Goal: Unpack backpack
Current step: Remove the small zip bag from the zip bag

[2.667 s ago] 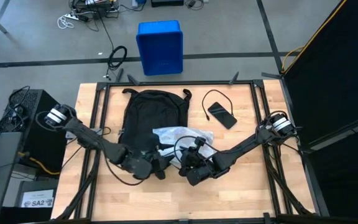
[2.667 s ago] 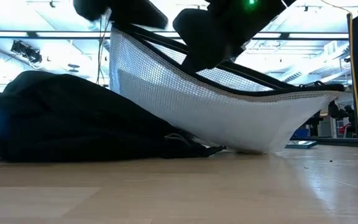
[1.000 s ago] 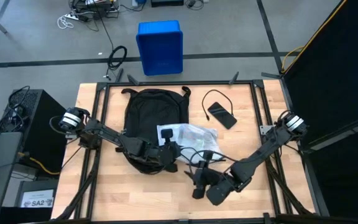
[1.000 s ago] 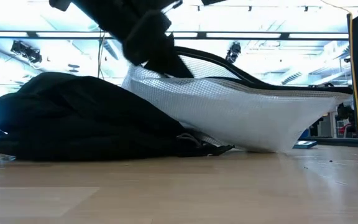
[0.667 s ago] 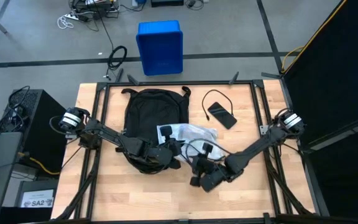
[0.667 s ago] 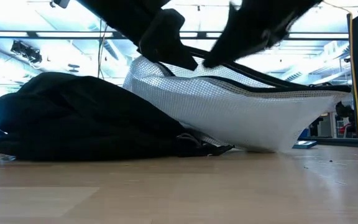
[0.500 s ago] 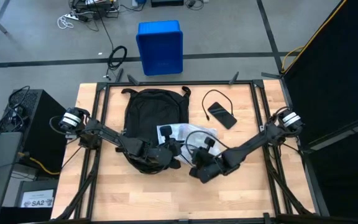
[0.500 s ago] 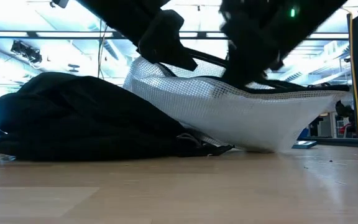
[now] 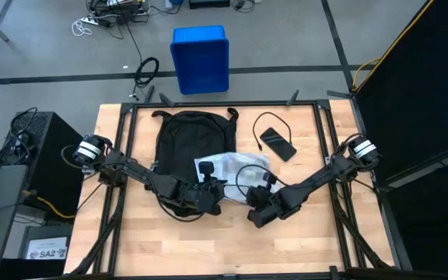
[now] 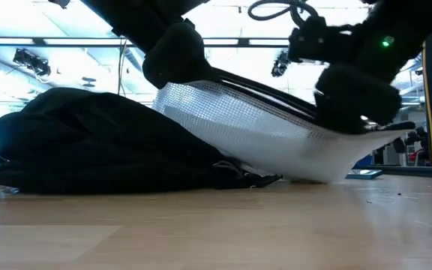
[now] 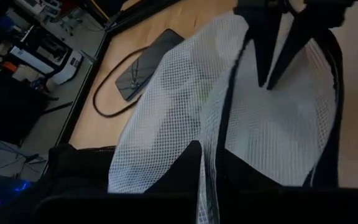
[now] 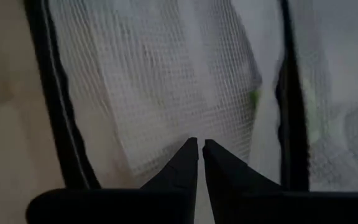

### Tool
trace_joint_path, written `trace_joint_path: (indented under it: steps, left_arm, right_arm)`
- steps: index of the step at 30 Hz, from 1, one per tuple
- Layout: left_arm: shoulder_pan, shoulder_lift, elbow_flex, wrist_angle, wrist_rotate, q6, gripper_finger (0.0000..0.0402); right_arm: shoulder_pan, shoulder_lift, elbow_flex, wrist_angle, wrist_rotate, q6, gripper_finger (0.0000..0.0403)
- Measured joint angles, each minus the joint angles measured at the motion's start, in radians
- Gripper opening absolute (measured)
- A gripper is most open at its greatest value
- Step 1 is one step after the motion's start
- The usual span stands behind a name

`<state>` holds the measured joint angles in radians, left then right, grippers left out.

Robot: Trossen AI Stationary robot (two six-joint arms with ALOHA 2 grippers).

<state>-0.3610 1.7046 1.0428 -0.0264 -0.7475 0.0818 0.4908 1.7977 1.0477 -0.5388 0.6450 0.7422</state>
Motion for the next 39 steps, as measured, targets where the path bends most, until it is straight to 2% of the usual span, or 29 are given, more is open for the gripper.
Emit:
trace_joint_path:
  steps: [11,16,23,28,33,39]
  left_arm:
    - [-0.02,-0.026,0.0,-0.014,-0.027,0.044,0.0005]
    - [-0.039,-0.057,0.0,-0.023,-0.027,0.045,0.002]
    - [-0.072,-0.075,0.0,-0.02,-0.031,0.071,0.0035]
    - [-0.073,-0.076,0.0,-0.032,-0.02,0.071,0.0035]
    - [-0.074,-0.077,0.0,-0.032,0.024,0.07,0.0035]
    - [-0.074,-0.077,0.0,-0.029,0.025,0.065,0.0035]
  right_arm:
    - [0.01,0.0,-0.011,-0.327,-0.003,0.329,0.0007]
    - [0.03,0.0,-0.012,-0.378,0.024,0.389,0.0004]
    - [0.053,0.0,-0.011,-0.376,0.039,0.394,0.0014]
    - [0.072,0.0,-0.013,-0.359,0.097,0.383,0.0022]
    - [0.071,0.0,-0.015,-0.237,0.155,0.266,0.0035]
    - [0.037,0.0,-0.015,-0.019,0.159,0.062,0.0064]
